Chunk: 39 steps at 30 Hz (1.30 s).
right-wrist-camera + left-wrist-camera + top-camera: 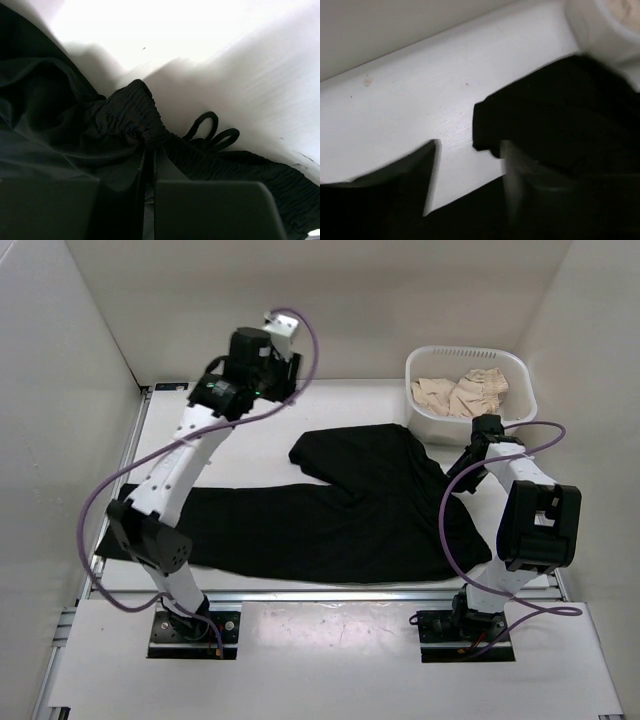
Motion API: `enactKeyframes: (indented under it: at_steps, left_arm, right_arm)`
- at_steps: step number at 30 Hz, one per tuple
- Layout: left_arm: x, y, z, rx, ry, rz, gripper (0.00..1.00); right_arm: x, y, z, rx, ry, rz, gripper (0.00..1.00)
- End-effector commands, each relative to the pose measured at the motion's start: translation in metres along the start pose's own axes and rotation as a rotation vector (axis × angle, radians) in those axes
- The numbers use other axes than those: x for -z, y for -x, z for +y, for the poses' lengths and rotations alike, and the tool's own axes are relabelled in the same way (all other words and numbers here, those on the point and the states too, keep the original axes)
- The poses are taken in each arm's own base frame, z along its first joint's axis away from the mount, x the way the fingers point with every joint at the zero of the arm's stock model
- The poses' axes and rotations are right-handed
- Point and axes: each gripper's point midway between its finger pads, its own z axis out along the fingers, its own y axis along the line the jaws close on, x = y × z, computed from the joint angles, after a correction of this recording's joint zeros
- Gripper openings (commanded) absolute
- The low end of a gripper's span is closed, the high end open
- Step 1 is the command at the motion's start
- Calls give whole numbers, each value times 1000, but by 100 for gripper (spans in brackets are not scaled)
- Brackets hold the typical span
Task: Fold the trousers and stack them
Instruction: Flatten the trousers out
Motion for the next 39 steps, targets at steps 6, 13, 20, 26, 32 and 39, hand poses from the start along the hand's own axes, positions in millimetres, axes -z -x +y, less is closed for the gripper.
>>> enactKeyframes:
  at_steps: [6,13,20,26,32,39]
  left_arm:
    - [-147,-155,-13,32,-106,425,100]
    - [-160,-171,-48,77,-296,455,100]
    - [-126,-276,-94,96,-414,801,66]
    - [-110,-324,-83,89,-349,993,33]
    - [-114,-299,-56,81,-269,920,14]
    - [-112,-165,23,4,54,521,14]
  right_arm:
    - [12,0,-8,39,-30,2,0]
    - [22,-5,-24,80,-72,-22,0]
    - [36,4,-26,89,-92,-70,0]
    - [41,16,-13,89,-54,-84,0]
    - [38,12,-9,80,-34,-60,0]
    - [36,13,-3,81,-1,-67,0]
